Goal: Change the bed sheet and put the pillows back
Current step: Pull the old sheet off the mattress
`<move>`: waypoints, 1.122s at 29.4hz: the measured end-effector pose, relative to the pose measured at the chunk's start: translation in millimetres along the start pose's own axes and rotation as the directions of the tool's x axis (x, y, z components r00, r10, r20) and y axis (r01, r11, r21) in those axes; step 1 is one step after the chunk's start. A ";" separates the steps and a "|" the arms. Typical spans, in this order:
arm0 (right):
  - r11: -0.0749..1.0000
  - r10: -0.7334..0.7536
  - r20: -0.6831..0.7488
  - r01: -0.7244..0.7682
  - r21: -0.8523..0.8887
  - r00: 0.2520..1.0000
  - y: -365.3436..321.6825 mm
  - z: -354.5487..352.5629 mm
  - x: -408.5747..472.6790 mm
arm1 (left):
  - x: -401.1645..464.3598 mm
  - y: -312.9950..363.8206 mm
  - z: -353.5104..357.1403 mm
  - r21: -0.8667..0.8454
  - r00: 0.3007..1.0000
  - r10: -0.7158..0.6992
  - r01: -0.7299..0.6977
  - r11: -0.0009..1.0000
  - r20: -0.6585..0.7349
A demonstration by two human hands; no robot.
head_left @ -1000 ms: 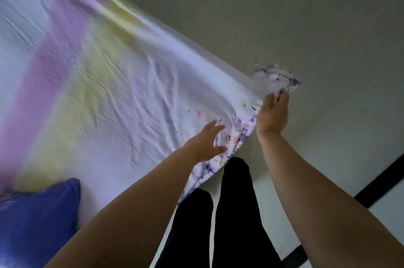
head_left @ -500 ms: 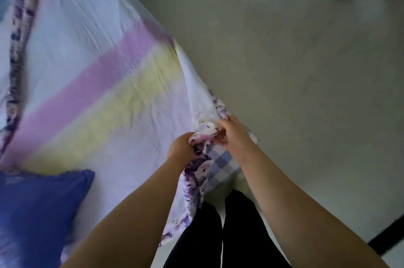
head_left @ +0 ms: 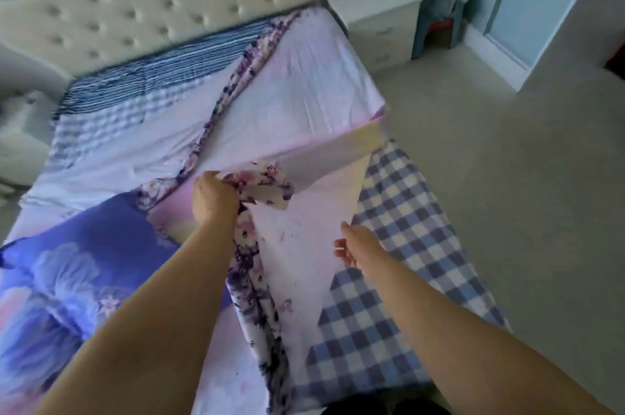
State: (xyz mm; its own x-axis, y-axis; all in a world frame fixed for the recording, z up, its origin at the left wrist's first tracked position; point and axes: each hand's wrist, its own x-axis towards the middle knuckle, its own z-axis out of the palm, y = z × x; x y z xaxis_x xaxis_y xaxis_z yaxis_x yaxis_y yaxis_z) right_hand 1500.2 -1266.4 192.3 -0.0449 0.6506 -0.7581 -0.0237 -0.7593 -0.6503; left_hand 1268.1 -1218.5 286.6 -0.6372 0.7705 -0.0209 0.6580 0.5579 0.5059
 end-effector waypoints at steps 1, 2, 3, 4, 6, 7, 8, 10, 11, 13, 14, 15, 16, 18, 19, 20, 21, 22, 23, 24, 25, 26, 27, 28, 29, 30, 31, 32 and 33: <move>1.000 -0.023 0.017 0.023 -0.014 1.000 -8.5 16.6 -2.6 | 21.6 0.4 -25.4 -0.017 0.997 0.026 -0.027 0.999 -0.078; 0.999 -0.044 0.038 0.045 -0.028 0.998 -17.0 33.9 -6.0 | 40.5 -0.6 -50.7 -0.036 0.989 0.051 -0.057 0.998 -0.140; 0.997 -0.058 0.054 0.060 -0.047 0.997 -25.6 50.3 -9.6 | 56.6 -2.6 -72.4 -0.049 0.979 0.075 -0.086 0.995 -0.190; 0.995 -0.074 0.065 0.078 -0.069 0.995 -33.5 64.8 -13.0 | 69.0 -3.9 -90.6 -0.050 0.968 0.100 -0.114 0.992 -0.229; 0.988 -0.116 0.073 0.122 -0.091 0.991 -47.6 87.4 -17.2 | 79.4 -4.6 -112.0 -0.002 0.952 0.170 -0.176 0.984 -0.255; 0.986 -0.136 0.072 0.142 -0.090 0.988 -53.5 96.4 -18.9 | 80.1 -5.2 -116.2 0.033 0.947 0.208 -0.206 0.978 -0.245; 0.984 -0.152 0.073 0.158 -0.087 0.986 -58.9 104.4 -20.6 | 78.9 -6.4 -117.3 0.060 0.945 0.240 -0.233 0.971 -0.222; 0.982 -0.165 0.084 0.172 -0.080 0.983 -68.1 115.2 -24.4 | 75.7 -9.7 -111.2 0.085 0.949 0.276 -0.265 0.960 -0.153; 0.981 -0.169 0.095 0.176 -0.078 0.981 -72.3 118.1 -26.7 | 76.1 -11.4 -109.4 0.079 0.956 0.265 -0.257 0.963 -0.125; 0.976 -0.190 0.106 0.200 -0.091 0.976 -81.4 120.7 -30.6 | 81.7 -13.2 -112.6 0.021 0.969 0.217 -0.216 0.976 -0.117; 0.970 -0.213 0.100 0.223 -0.100 0.972 -86.4 120.3 -32.6 | 86.7 -12.3 -116.5 -0.012 0.969 0.204 -0.208 0.978 -0.139; 0.963 -0.242 0.090 0.250 -0.100 0.966 -91.6 119.4 -34.3 | 91.8 -10.5 -119.1 -0.041 0.963 0.207 -0.217 0.975 -0.173; 0.957 -0.270 0.075 0.277 -0.091 0.960 -96.5 118.0 -35.6 | 95.7 -7.3 -119.3 -0.054 0.953 0.226 -0.241 0.969 -0.203; 0.947 -0.314 0.036 0.316 -0.063 0.949 -104.1 115.1 -35.8 | 94.0 -0.2 -109.0 0.051 0.935 0.321 -0.317 0.947 -0.153; 0.943 -0.328 0.013 0.328 -0.058 0.945 -106.0 112.8 -34.8 | 88.3 0.8 -97.6 0.152 0.930 0.366 -0.357 0.922 -0.036; 0.940 -0.337 -0.007 0.336 -0.065 0.942 -106.6 110.3 -33.4 | 81.2 -1.5 -83.0 0.236 0.922 0.368 -0.388 0.891 0.124; 0.937 -0.341 -0.024 0.338 -0.089 0.940 -106.7 106.4 -30.8 | 72.2 -5.5 -66.2 0.280 0.904 0.316 -0.395 0.875 0.288; 0.935 -0.341 -0.035 0.335 -0.118 0.940 -106.2 101.3 -27.2 | 61.1 -10.8 -49.0 0.302 0.875 0.227 -0.375 0.876 0.427; 0.936 -0.333 -0.047 0.324 -0.141 0.942 -105.1 94.0 -22.3 | 50.0 -15.9 -31.4 0.319 0.833 0.148 -0.361 0.876 0.534; 0.940 -0.317 -0.062 0.305 -0.151 0.946 -104.0 84.6 -16.9 | 38.3 -18.4 -15.2 0.320 0.782 0.110 -0.374 0.870 0.614; 0.946 -0.299 -0.077 0.285 -0.154 0.951 -103.0 73.1 -11.8 | 25.8 -18.4 -0.7 0.310 0.736 0.092 -0.391 0.867 0.671; 0.952 -0.280 -0.086 0.265 -0.155 0.956 -102.5 59.7 -6.4 | 13.8 -16.4 12.6 0.302 0.707 0.082 -0.400 0.865 0.702; 0.957 -0.260 -0.093 0.243 -0.160 0.961 -102.5 44.2 -0.9 | 2.1 -12.5 25.2 0.285 0.693 0.072 -0.386 0.877 0.717; 0.961 -0.241 -0.097 0.223 -0.164 0.966 -102.5 28.0 4.3 | -8.0 -7.4 36.4 0.265 0.682 0.066 -0.369 0.891 0.729; 0.964 -0.225 -0.100 0.207 -0.164 0.969 -102.3 10.4 9.3 | -17.1 -0.4 47.2 0.243 0.663 0.079 -0.379 0.893 0.745; 0.969 -0.212 -0.103 0.195 -0.154 0.972 -102.6 -8.9 14.6 | -25.8 10.0 59.3 0.222 0.635 0.099 -0.406 0.886 0.767; 0.973 -0.201 -0.103 0.185 -0.141 0.974 -103.1 -29.8 20.0 | -33.6 22.6 73.1 0.207 0.609 0.120 -0.438 0.875 0.784; 0.976 -0.192 -0.101 0.180 -0.122 0.976 -103.7 -52.0 25.4 | -42.2 39.2 86.5 0.193 0.591 0.139 -0.462 0.865 0.794; 0.979 -0.186 -0.099 0.176 -0.103 0.978 -105.4 -75.4 31.3 | -50.7 58.3 99.6 0.177 0.585 0.153 -0.467 0.866 0.796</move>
State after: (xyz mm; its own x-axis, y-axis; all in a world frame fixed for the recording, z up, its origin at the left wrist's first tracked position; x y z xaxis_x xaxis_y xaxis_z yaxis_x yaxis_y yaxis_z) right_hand 1576.5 -1165.1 233.4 0.0593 0.7782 -0.6252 0.0720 -0.6280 -0.7749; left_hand 1378.8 -1194.3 231.3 0.0476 0.7818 -0.6218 0.9386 0.1780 0.2956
